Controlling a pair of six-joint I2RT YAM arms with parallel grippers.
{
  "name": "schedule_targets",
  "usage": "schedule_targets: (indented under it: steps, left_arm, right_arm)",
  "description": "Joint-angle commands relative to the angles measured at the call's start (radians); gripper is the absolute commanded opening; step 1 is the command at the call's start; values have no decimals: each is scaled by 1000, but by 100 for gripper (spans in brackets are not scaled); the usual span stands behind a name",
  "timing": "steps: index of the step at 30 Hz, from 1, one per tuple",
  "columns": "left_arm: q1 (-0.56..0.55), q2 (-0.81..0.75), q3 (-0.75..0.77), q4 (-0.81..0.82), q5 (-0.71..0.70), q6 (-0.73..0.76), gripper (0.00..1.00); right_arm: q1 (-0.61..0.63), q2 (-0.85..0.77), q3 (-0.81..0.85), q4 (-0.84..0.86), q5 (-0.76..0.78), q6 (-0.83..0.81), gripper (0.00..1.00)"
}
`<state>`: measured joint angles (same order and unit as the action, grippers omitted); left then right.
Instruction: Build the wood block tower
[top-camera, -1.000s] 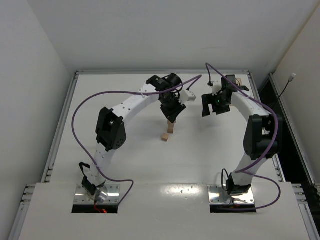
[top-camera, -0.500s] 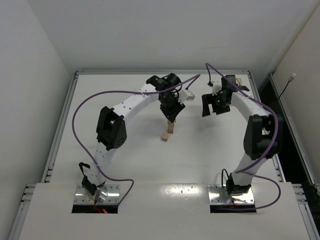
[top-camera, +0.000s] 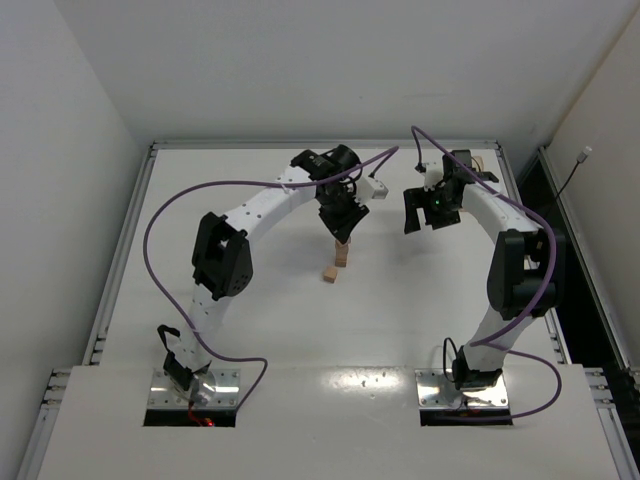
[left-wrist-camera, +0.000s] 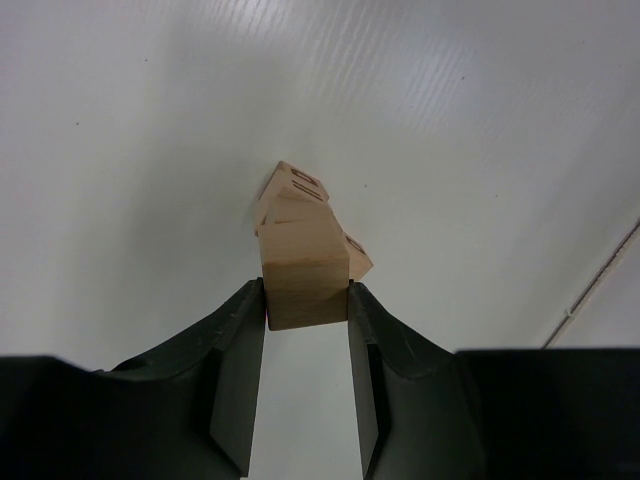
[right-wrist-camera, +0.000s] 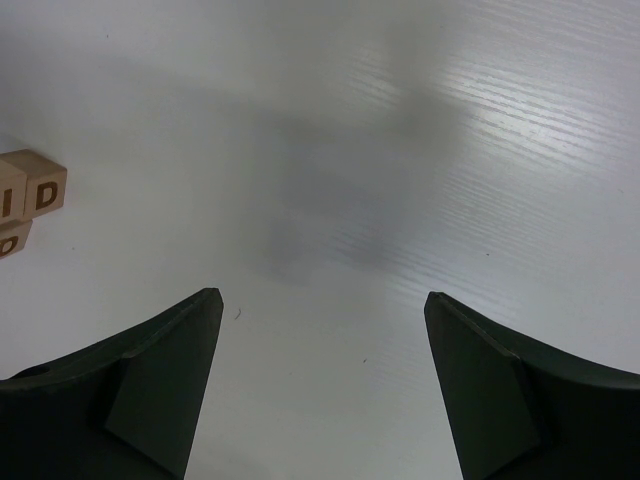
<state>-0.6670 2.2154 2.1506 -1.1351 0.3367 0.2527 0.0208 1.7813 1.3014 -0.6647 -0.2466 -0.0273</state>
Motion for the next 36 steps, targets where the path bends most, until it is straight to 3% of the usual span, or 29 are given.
schedule_targets:
  steps: [1,14,28,33,34,35,36]
  left_arm:
    - [7,-3,23,14,15,-6,0]
    - [7,-22,5,23,6,-16,0]
    - [7,-22,-24,23,-5,-16,12]
    - [7,-31,-24,23,-5,-26,32]
    - [7,-31,-24,23,-5,-26,38]
    - [7,-31,-24,23,-5,-26,50]
    - [7,-31,-24,23,-14,-26,54]
  right_arm:
    - [-7,-6,4,11,-20,-14,80]
    - [-7,-6,4,11,-20,-14,80]
    - [-7,3,13,11,-20,-14,80]
    - [-7,3,13,11,-20,-14,80]
    - [-7,3,13,11,-20,-14,80]
    - [-7,3,13,11,-20,-14,80]
    - [-7,3,13,11,-20,-14,80]
